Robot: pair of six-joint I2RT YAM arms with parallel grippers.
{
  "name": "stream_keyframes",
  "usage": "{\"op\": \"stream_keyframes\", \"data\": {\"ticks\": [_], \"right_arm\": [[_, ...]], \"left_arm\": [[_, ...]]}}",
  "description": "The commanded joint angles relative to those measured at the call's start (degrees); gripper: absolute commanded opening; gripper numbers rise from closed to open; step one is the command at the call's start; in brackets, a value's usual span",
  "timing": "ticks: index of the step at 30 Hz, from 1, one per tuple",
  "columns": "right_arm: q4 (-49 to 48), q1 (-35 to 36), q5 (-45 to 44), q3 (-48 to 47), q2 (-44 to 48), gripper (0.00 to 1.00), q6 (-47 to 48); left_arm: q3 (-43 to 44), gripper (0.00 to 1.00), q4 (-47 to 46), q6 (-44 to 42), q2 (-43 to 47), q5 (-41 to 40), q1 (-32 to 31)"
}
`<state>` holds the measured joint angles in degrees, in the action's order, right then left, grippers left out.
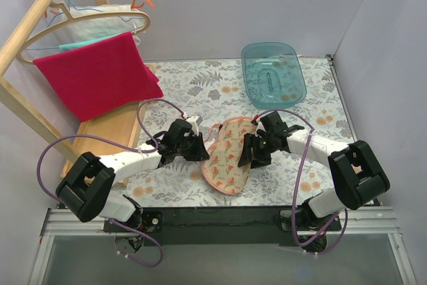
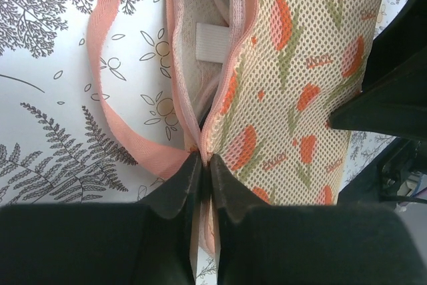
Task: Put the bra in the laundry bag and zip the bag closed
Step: Adjust the laundry bag at the center of the board.
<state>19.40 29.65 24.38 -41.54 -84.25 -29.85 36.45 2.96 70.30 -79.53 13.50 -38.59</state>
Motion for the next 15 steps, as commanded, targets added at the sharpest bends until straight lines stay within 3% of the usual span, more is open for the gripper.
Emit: {"op": "stream_keyframes", "data": {"ticks": [1,15], "right_arm": [[-0.06,0.15,1.11,-2.67,1.54,0.66,-0.21],[-1.73,0.15,-1.79,1.11,7.16,0.72,-4.25]], "left_arm": [[0.38,0.01,-0.06,-0.61,-0.80,-1.37,0.09],[3.01,0.00,-0.41,-2.18,-11.43,0.03,0.62]]}}
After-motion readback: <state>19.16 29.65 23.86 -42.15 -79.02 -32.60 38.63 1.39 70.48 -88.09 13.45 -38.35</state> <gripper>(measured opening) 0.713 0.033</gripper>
